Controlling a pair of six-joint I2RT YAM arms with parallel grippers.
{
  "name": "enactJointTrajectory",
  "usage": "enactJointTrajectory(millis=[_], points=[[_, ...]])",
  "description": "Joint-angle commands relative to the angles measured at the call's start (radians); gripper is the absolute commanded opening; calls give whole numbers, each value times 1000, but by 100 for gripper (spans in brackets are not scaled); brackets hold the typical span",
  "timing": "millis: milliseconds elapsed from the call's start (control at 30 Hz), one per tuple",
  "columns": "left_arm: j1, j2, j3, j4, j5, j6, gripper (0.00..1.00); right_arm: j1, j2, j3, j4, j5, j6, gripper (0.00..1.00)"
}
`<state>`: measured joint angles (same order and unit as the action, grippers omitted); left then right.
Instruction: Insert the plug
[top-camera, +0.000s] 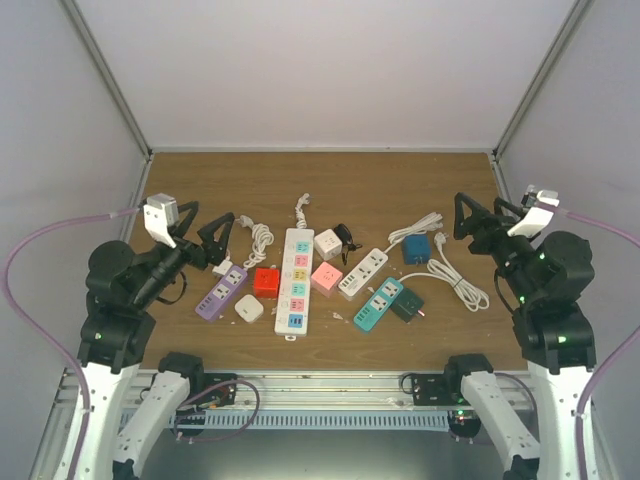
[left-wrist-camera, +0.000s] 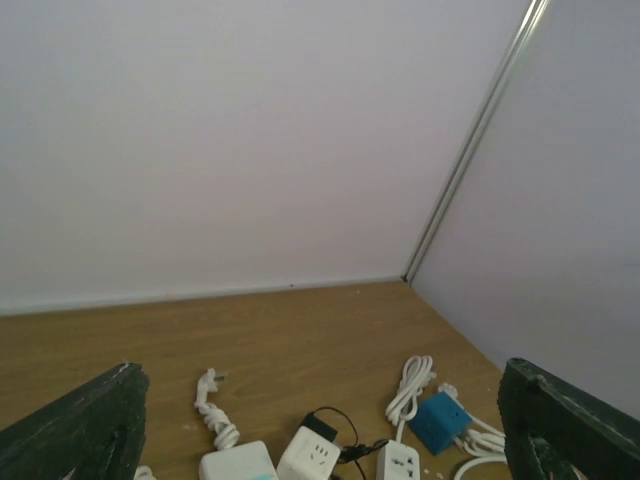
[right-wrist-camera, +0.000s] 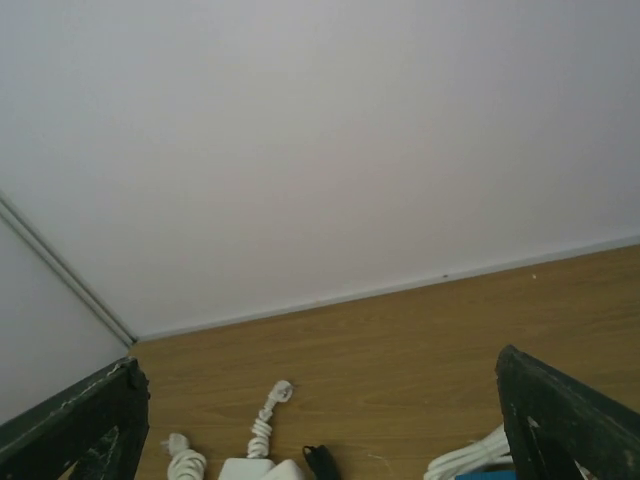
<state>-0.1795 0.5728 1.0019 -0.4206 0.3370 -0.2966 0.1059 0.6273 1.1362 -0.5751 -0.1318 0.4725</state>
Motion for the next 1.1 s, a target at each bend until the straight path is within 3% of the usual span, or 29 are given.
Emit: enactJointTrajectory(millis=[0, 400, 567, 767, 1067], points=[[45, 14, -53, 123, 103, -22, 96, -71, 3, -28, 7, -72, 18, 96], [90, 78, -187, 311, 199, -84, 99, -141, 107, -190, 21, 32, 29, 99], [93, 117, -239, 437, 271, -107, 99, -146, 217, -272, 51, 112, 68, 99], [95, 153, -288, 529, 228, -128, 99, -143, 404, -335, 116, 146, 118, 99], [95, 248, -304, 652, 223, -148, 99, -23, 670, -327, 230, 142, 139, 100]])
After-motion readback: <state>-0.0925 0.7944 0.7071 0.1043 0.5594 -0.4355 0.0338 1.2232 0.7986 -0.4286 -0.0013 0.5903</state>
